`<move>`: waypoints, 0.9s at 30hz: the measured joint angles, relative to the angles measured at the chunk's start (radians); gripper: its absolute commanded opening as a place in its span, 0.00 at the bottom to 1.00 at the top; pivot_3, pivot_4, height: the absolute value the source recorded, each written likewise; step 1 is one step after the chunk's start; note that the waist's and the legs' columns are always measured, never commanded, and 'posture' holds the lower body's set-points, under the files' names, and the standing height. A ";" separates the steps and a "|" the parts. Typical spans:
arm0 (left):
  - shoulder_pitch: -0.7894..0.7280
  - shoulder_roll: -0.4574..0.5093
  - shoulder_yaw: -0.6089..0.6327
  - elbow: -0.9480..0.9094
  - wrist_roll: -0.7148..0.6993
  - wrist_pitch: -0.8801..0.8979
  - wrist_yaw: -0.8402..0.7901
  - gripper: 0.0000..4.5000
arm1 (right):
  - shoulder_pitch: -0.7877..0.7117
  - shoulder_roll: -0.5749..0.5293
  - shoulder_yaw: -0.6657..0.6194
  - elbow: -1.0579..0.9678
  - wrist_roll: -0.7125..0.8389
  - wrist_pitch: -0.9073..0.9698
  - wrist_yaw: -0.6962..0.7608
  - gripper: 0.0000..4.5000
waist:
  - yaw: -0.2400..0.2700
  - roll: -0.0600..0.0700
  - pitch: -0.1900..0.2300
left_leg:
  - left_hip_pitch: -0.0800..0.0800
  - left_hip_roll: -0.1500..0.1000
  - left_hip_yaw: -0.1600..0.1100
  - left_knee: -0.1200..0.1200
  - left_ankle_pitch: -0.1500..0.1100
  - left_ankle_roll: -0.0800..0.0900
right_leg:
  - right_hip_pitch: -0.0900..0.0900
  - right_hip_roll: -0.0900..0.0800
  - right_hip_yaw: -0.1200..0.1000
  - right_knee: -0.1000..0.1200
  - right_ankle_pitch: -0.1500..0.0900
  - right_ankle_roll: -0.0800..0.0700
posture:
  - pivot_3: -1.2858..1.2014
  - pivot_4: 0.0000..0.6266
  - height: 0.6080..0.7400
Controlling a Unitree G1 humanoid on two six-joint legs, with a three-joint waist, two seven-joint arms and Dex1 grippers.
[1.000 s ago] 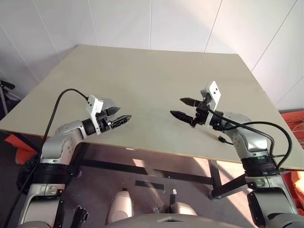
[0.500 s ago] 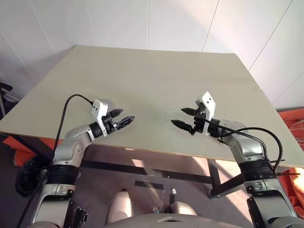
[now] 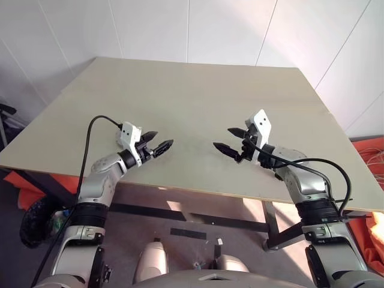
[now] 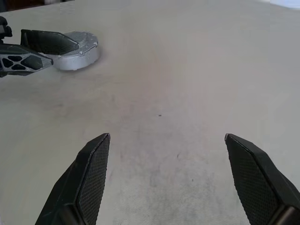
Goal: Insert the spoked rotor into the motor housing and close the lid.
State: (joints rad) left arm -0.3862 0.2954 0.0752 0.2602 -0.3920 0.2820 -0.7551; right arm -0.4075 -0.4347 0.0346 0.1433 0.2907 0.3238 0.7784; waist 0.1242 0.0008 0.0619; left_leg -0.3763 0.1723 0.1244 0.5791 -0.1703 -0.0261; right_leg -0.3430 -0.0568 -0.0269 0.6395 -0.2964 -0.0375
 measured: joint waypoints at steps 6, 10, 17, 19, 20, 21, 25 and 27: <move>0.000 -0.021 0.005 0.000 0.010 -0.015 0.047 1.00 | 0.000 0.014 -0.002 0.000 -0.013 -0.015 -0.018 0.99 | 0.000 0.000 0.000 | 0.000 0.000 0.000 0.000 0.000 0.000 | 0.000 0.000 0.000 0.000 0.000 0.000 | 0.52 0.00 1.00; 0.000 -0.025 0.005 -0.005 0.008 -0.015 0.044 1.00 | 0.000 0.020 -0.002 0.000 -0.028 -0.071 -0.025 0.99 | 0.000 0.000 0.000 | -0.001 0.000 0.000 0.000 0.000 0.000 | -0.001 0.000 0.000 0.000 0.000 0.000 | 0.52 0.00 1.00; 0.001 -0.024 0.004 -0.009 0.016 -0.022 0.040 1.00 | -0.002 0.018 -0.005 0.025 -0.071 -0.155 -0.046 0.99 | 0.000 0.000 0.000 | -0.001 0.000 0.000 0.000 0.000 0.000 | -0.001 0.000 0.000 0.000 0.000 0.000 | 0.52 0.00 1.00; 0.001 -0.027 0.003 -0.009 0.020 -0.026 0.042 1.00 | -0.005 0.021 -0.005 0.049 -0.096 -0.187 -0.070 0.99 | 0.000 0.000 0.000 | -0.001 0.000 0.000 0.000 0.000 0.000 | -0.001 0.000 0.000 0.000 0.000 0.000 | 0.52 0.00 1.00; 0.002 -0.030 0.003 -0.008 0.022 -0.032 0.044 1.00 | -0.006 0.027 -0.005 0.061 -0.107 -0.208 -0.085 0.99 | 0.000 0.000 0.000 | -0.001 0.000 0.000 0.000 0.000 0.000 | -0.001 0.000 0.000 0.000 0.000 0.000 | 0.52 0.00 1.00; 0.002 -0.034 0.002 -0.008 0.023 -0.037 0.047 1.00 | -0.008 0.033 -0.005 0.072 -0.114 -0.226 -0.096 0.99 | -0.001 0.000 0.000 | -0.001 0.000 0.000 0.000 0.000 0.000 | -0.002 0.000 0.000 0.000 0.000 0.000 | 0.52 0.00 1.00; 0.004 -0.053 0.003 -0.002 0.047 -0.078 0.086 1.00 | -0.009 0.056 -0.006 0.091 -0.125 -0.277 -0.117 0.99 | -0.001 0.000 0.000 | -0.002 0.000 0.000 0.000 0.000 0.000 | -0.002 0.000 0.000 0.000 0.000 0.001 | 0.52 0.00 1.00; 0.006 -0.077 0.013 0.005 0.058 -0.131 0.118 1.00 | -0.009 0.069 -0.010 0.099 -0.125 -0.311 -0.120 0.99 | -0.001 0.000 0.000 | -0.002 0.000 0.000 0.000 0.000 0.000 | -0.003 0.000 0.000 0.000 0.001 0.002 | 0.52 0.00 1.00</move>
State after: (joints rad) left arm -0.3803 0.2181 0.0880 0.2649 -0.3340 0.1510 -0.6372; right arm -0.4170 -0.3654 0.0249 0.2427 0.1656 0.0131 0.6581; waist 0.1234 0.0007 0.0619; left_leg -0.3784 0.1722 0.1247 0.5787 -0.1705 -0.0258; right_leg -0.3455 -0.0568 -0.0266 0.6391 -0.2955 -0.0360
